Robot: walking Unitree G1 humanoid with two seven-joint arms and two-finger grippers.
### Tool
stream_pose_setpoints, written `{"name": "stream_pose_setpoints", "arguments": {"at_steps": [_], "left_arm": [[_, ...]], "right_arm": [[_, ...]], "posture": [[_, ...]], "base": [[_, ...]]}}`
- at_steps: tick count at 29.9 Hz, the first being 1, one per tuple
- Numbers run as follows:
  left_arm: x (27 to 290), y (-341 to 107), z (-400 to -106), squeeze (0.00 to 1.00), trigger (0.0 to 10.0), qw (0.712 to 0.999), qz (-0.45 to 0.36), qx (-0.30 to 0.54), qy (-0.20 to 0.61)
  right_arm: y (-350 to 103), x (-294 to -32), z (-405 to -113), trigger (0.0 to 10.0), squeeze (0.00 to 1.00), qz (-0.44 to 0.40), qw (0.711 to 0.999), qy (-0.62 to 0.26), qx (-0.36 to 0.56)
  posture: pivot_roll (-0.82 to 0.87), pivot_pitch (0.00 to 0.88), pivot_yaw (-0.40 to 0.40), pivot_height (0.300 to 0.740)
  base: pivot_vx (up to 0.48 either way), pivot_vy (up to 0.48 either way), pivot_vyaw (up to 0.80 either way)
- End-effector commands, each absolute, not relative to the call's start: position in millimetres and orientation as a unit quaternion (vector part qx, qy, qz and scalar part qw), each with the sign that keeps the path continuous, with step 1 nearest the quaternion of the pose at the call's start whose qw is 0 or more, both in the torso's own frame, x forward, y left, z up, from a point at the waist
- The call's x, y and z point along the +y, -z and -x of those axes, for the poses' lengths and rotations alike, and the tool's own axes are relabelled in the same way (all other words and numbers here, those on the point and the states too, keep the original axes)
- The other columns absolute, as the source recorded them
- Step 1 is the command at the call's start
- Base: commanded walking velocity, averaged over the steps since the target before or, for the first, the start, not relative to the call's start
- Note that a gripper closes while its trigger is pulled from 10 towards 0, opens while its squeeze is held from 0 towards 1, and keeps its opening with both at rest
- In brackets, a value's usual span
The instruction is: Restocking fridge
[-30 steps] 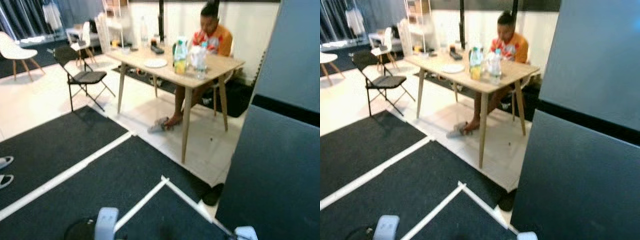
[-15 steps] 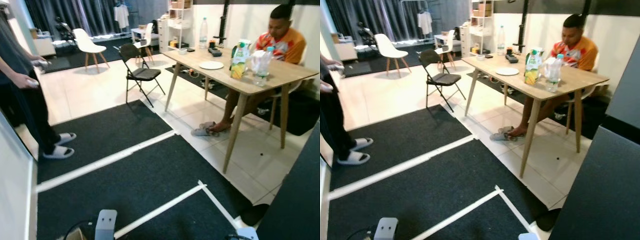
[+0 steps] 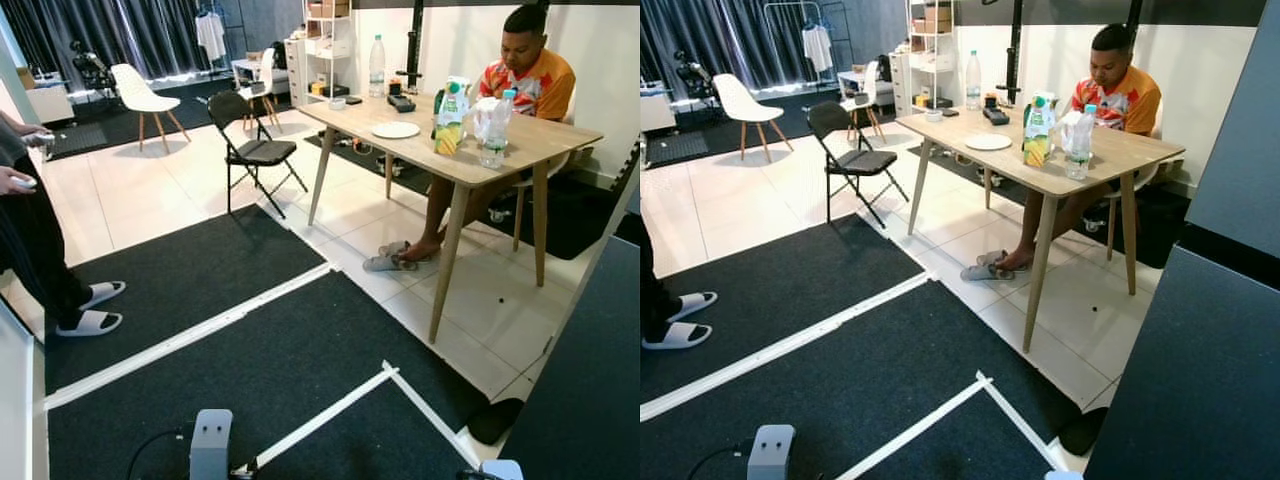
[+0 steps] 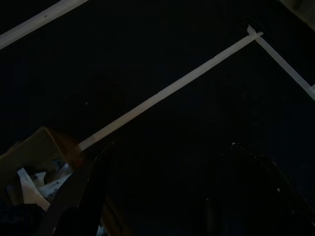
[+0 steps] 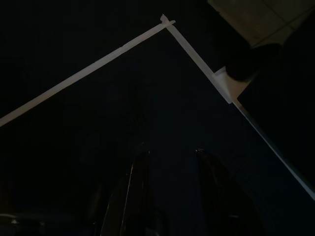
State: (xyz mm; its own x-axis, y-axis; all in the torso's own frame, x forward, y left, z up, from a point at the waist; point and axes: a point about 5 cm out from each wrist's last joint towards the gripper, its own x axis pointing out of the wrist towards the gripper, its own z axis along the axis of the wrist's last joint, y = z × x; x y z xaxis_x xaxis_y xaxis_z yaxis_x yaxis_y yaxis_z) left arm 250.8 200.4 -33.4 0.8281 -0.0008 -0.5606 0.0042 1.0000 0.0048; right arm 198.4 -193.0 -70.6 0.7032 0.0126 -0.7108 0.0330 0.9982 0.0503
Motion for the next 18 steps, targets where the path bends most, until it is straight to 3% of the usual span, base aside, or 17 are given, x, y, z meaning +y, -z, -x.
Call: {"name": "stream_pose_setpoints", "arguments": {"at_steps": [1,18], "left_arm": [[198.9,33.8,-250.0,0.00,10.0,0.957,-0.002,0.290,0.003],[207.2,26.7,-257.2,0.00,10.0,0.959,-0.015,0.284,0.011]], "right_arm": [[71.0,-189.9,-198.0,10.0,0.00,-0.032,0.924,0.005,0.382],[74.1,-187.9,-193.1,10.0,0.00,-0.039,0.922,0.021,0.385]], "posture": [[-0.09,0.083,0.075,0.740],[-0.05,0.062,0.121,0.740]], "base": [[0.341,0.000,0.00],[0.342,0.000,0.00]]}}
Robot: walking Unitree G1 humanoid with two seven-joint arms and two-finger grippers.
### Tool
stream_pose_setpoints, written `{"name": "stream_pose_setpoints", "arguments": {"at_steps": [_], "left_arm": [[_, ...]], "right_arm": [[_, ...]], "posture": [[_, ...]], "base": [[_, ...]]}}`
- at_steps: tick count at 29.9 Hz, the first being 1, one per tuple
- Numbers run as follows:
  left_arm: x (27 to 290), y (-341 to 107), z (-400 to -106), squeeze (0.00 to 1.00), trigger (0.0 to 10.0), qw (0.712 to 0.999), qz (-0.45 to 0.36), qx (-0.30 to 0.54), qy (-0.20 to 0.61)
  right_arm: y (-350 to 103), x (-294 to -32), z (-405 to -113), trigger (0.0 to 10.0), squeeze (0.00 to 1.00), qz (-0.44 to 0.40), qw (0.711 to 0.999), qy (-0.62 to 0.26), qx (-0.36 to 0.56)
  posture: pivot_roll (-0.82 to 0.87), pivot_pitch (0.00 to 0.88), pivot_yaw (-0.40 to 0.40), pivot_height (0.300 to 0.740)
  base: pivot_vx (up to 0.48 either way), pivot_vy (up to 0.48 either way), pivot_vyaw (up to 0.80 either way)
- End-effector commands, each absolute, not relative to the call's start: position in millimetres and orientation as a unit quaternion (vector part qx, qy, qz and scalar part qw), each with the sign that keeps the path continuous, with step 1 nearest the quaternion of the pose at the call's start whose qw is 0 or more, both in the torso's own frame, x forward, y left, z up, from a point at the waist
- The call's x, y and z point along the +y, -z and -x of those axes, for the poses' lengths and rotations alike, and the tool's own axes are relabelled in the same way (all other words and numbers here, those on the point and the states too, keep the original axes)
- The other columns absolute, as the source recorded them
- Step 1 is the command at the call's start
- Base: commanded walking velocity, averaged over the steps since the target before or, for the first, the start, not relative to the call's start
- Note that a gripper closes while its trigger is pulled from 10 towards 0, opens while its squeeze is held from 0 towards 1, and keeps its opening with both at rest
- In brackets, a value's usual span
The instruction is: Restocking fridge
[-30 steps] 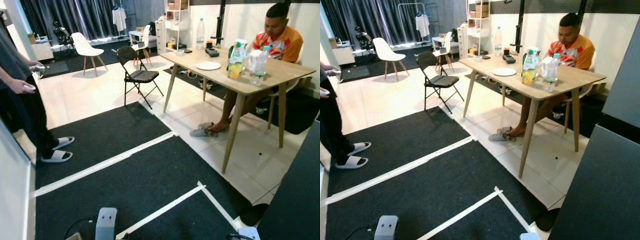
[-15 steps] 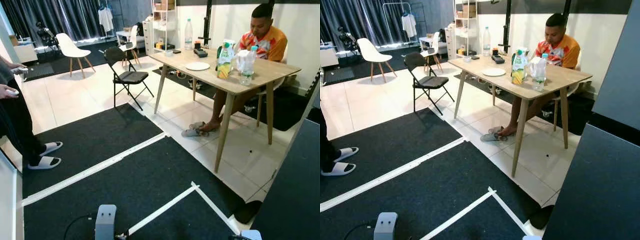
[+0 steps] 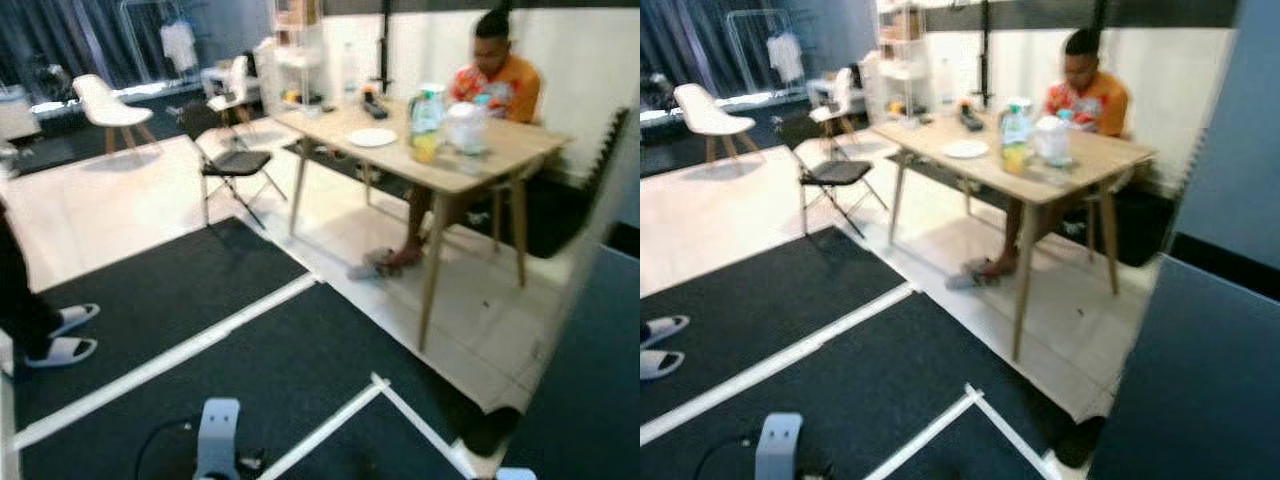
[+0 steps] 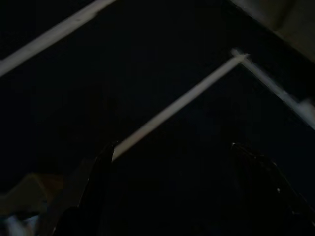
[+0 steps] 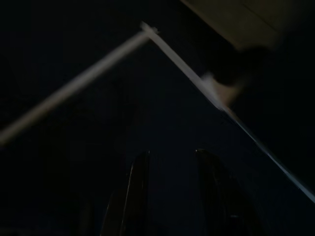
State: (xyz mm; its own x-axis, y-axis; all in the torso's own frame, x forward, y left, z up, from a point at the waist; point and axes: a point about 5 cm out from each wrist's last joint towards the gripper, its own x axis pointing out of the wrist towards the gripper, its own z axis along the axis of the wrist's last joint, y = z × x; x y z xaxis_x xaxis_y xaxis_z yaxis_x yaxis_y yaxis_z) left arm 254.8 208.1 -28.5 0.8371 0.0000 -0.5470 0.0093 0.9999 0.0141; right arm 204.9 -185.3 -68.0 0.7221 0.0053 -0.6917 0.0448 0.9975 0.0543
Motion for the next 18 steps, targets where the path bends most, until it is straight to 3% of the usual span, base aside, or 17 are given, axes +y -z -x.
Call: {"name": "stream_pose_setpoints", "arguments": {"at_steps": [1,18], "left_arm": [[207.2,26.7,-257.2,0.00,10.0,0.959,-0.015,0.284,0.011],[206.2,26.3,-257.9,0.00,10.0,0.959,-0.010,0.283,0.010]], "right_arm": [[74.1,-187.9,-193.1,10.0,0.00,-0.039,0.922,0.021,0.385],[71.6,-186.3,-198.3,10.0,0.00,-0.039,0.924,0.019,0.379]], "posture": [[-0.05,0.062,0.121,0.740],[-0.04,0.061,0.106,0.740]], "base": [[0.345,0.000,0.00],[0.329,0.000,0.00]]}}
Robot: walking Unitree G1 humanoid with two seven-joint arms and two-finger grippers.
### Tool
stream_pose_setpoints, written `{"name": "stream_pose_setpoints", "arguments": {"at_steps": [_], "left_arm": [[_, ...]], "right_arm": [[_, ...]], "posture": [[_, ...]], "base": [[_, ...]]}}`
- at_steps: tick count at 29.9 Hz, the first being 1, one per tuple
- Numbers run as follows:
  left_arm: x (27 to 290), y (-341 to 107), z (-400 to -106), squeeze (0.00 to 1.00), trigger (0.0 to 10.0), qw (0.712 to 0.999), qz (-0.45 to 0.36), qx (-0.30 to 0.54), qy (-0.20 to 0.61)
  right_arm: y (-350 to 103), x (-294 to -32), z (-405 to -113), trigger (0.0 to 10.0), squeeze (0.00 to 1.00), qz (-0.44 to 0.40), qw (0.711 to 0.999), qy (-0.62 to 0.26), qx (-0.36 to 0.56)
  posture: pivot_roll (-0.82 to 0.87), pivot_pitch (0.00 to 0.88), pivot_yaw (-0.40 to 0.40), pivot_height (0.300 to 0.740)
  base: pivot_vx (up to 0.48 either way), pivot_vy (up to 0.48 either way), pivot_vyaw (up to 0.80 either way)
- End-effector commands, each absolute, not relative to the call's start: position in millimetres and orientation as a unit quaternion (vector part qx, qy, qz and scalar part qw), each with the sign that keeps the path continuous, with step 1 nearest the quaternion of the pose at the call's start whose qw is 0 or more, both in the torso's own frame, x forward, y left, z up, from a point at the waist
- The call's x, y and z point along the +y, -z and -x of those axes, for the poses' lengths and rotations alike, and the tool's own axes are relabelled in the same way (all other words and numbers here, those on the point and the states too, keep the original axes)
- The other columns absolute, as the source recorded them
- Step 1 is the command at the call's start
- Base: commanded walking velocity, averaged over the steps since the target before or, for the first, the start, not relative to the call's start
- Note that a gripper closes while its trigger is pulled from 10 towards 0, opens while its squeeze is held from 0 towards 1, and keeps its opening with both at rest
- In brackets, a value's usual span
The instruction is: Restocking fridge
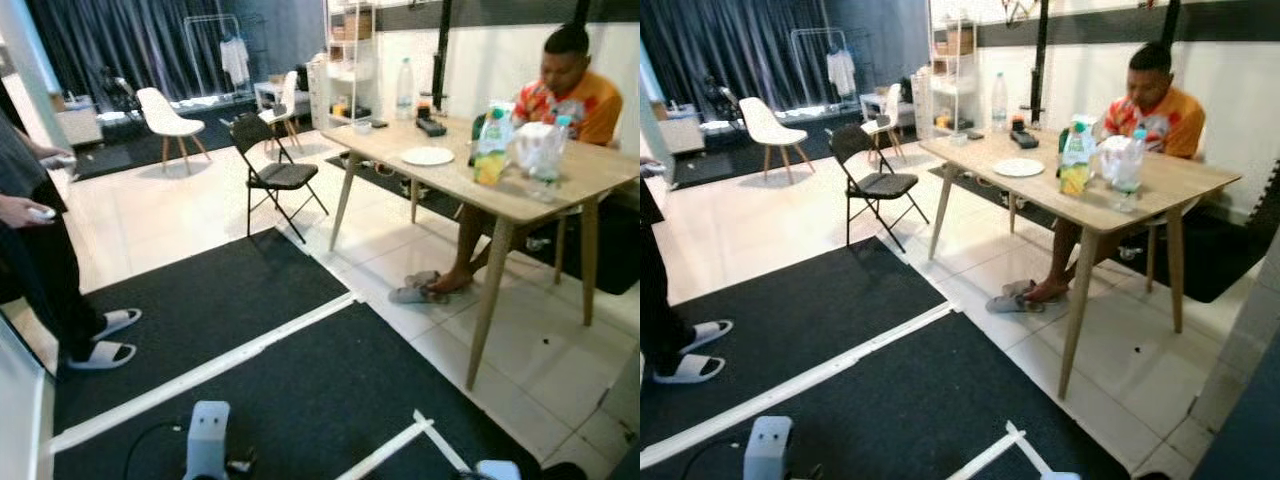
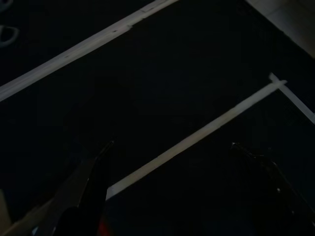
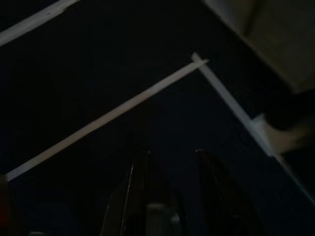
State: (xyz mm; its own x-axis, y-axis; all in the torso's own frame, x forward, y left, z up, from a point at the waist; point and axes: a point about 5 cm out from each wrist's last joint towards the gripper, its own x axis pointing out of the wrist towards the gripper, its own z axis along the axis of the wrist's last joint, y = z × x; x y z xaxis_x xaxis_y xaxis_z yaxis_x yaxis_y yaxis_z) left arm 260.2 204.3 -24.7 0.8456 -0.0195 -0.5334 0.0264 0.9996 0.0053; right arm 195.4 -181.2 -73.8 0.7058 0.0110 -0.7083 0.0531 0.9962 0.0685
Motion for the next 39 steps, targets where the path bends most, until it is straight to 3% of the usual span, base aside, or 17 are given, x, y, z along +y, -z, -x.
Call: {"name": "stream_pose_setpoints", "arguments": {"at_steps": [1,18,29,39], "left_arm": [[206,27,-258,0.00,10.0,0.959,-0.010,0.283,0.010],[203,26,-259,0.00,10.0,0.960,-0.006,0.281,0.010],[212,20,-265,0.00,10.0,0.959,-0.021,0.281,0.020],[209,18,-269,0.00,10.0,0.960,-0.021,0.278,0.023]], "right_arm": [[71,-186,-199,10.0,0.00,-0.039,0.925,0.018,0.379],[69,-184,-204,10.0,0.00,-0.037,0.927,0.015,0.372],[68,-175,-206,10.0,0.00,-0.052,0.930,0.025,0.364],[67,-175,-208,10.0,0.00,-0.055,0.931,0.028,0.360]], "posture": [[-0.04,0.061,0.106,0.740],[-0.03,0.051,0.105,0.740],[-0.01,0.032,0.156,0.740],[-0.02,0.024,0.156,0.740]], "base": [[0.319,0.000,0.00],[0.314,0.000,0.00],[0.298,0.000,0.00],[0.285,0.000,0.00]]}}
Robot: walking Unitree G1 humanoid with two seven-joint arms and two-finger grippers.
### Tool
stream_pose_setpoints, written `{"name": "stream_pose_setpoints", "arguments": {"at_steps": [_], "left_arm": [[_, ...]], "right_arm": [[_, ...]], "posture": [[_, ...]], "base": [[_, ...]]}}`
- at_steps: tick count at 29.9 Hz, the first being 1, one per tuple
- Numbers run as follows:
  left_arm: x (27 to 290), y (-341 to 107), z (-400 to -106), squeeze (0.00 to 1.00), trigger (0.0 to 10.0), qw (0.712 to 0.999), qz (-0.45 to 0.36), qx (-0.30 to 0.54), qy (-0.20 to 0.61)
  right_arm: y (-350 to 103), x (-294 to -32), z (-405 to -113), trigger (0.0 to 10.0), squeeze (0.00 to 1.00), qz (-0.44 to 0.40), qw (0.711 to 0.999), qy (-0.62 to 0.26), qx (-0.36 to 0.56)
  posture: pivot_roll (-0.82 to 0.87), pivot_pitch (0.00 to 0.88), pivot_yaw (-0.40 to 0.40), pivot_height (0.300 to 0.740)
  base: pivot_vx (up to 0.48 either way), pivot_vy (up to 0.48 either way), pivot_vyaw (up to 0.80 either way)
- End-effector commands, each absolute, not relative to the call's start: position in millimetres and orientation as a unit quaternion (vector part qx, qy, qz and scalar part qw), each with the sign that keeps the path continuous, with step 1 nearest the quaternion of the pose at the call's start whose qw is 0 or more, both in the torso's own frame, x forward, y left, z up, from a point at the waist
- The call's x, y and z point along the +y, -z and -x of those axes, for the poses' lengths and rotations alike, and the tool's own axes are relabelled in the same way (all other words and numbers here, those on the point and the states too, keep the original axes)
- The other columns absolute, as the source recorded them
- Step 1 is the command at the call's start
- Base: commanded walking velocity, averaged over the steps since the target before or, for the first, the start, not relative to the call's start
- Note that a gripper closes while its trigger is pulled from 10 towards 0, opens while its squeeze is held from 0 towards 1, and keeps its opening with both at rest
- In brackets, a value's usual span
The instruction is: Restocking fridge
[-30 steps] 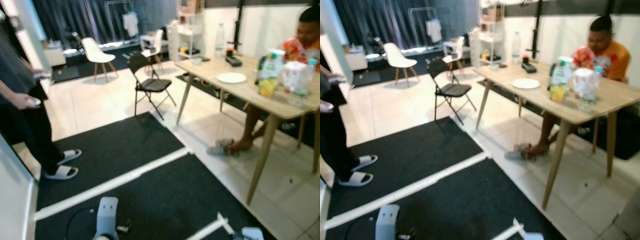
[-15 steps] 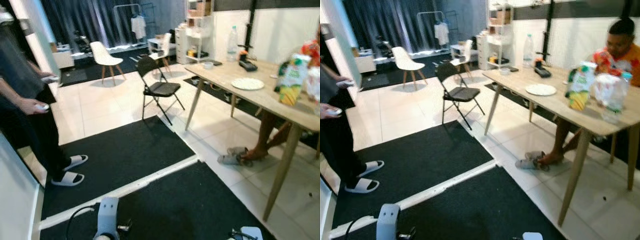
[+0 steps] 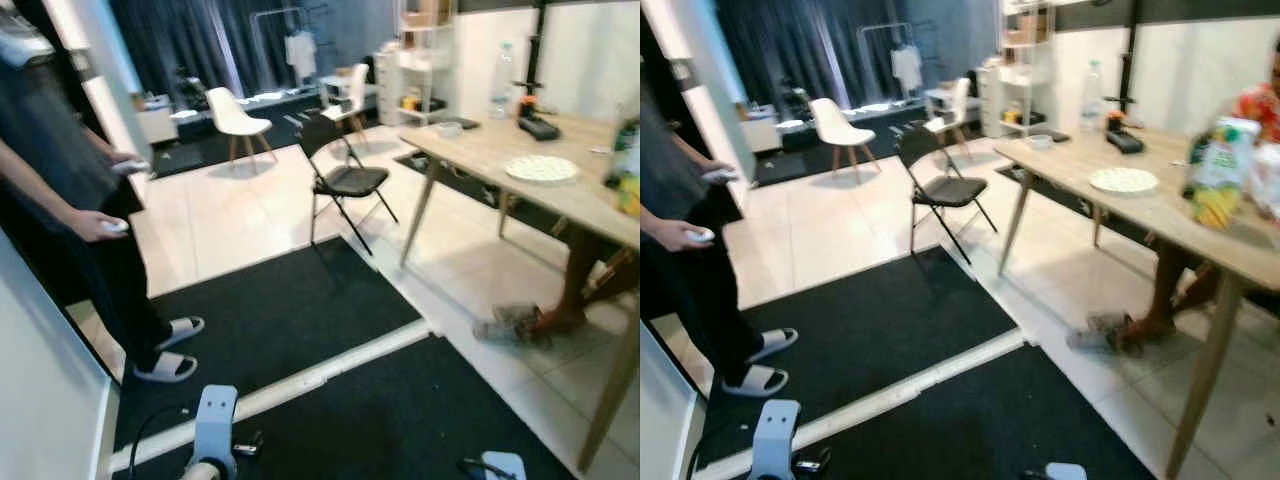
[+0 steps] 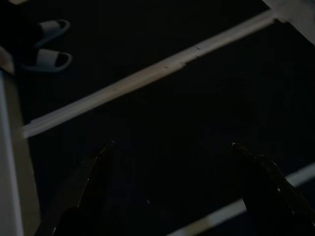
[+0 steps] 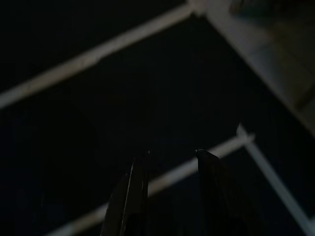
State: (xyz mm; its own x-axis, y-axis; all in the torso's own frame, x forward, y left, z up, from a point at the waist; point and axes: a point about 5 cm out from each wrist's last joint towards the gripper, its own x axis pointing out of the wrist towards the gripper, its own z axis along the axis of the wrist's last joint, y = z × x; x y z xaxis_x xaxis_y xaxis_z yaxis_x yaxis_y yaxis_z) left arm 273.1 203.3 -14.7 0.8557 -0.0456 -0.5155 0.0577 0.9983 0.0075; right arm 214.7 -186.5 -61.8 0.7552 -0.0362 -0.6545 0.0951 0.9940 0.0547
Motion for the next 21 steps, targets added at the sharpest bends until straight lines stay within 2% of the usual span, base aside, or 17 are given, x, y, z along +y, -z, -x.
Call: {"name": "stream_pose_setpoints", "arguments": {"at_steps": [1,7,8,10,12,17,21], "left_arm": [[208,18,-269,0.00,10.0,0.960,-0.020,0.278,0.024],[203,22,-265,0.00,10.0,0.960,-0.006,0.281,0.016],[199,26,-261,0.00,10.0,0.959,0.007,0.283,0.009],[197,28,-260,0.00,10.0,0.959,0.011,0.285,0.007],[186,35,-251,0.00,10.0,0.957,0.028,0.289,-0.002],[177,42,-243,0.00,10.0,0.955,0.035,0.294,-0.003],[179,45,-238,0.00,10.0,0.953,0.034,0.300,-0.006]], "right_arm": [[67,-175,-209,10.0,0.00,-0.055,0.931,0.028,0.360],[65,-177,-212,10.0,0.00,-0.048,0.933,0.019,0.355],[64,-179,-213,10.0,0.00,-0.038,0.934,0.010,0.356],[64,-181,-213,10.0,0.00,-0.033,0.934,0.006,0.357],[61,-190,-214,10.0,0.00,-0.011,0.934,-0.010,0.357],[58,-200,-217,10.0,0.00,0.009,0.934,-0.025,0.356],[55,-204,-221,10.0,0.00,0.015,0.934,-0.027,0.355]], "posture": [[-0.02,0.024,0.156,0.740],[-0.05,0.040,0.106,0.740],[-0.06,0.044,0.075,0.740],[-0.06,0.044,0.075,0.740],[-0.08,0.054,-0.009,0.740],[-0.08,0.058,-0.039,0.740],[-0.09,0.067,-0.042,0.740]], "base": [[0.281,0.000,0.00],[0.279,0.000,0.00],[0.274,0.000,0.00],[0.274,0.000,0.00],[0.277,0.000,0.00],[0.277,0.000,0.00],[0.273,0.000,0.00]]}}
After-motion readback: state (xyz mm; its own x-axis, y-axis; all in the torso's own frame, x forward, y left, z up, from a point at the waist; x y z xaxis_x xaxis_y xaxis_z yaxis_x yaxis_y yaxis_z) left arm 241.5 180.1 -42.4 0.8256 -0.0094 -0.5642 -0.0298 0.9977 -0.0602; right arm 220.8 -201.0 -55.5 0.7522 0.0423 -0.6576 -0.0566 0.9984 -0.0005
